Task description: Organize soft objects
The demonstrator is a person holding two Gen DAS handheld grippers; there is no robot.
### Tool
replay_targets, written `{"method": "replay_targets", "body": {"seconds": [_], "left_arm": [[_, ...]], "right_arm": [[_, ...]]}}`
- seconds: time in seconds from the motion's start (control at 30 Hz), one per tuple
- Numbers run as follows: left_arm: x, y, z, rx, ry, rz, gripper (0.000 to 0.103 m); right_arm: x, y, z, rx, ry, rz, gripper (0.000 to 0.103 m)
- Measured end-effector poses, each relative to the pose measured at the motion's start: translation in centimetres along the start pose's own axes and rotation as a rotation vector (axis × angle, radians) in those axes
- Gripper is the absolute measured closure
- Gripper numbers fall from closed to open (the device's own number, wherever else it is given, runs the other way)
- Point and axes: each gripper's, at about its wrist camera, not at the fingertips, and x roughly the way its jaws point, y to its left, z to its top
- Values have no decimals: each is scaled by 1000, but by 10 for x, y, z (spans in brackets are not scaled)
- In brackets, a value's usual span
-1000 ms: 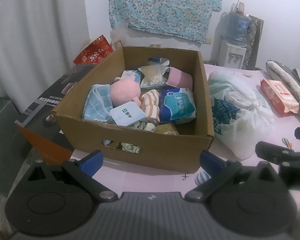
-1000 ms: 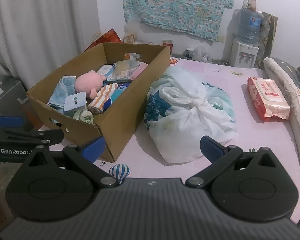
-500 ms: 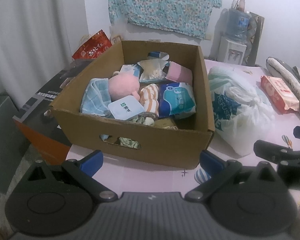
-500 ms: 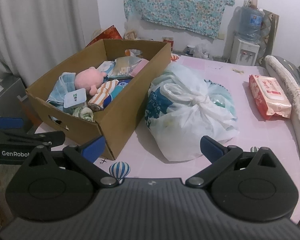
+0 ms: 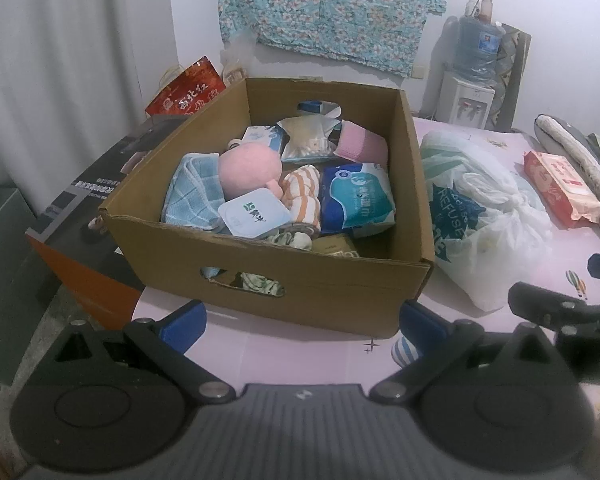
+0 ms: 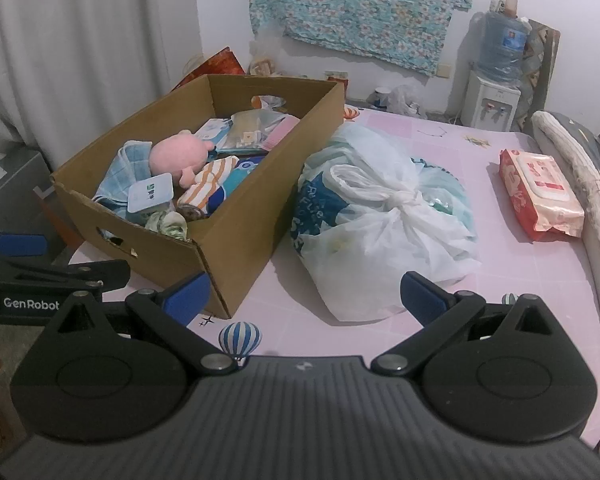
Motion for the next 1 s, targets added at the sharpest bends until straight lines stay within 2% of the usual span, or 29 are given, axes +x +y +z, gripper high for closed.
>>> {"method": "replay_targets", "body": {"seconds": [1.0], "left_arm": [[2, 5, 0, -14, 7, 10, 0]], "right_arm": [[8, 6, 2, -37, 13, 9, 1]]}}
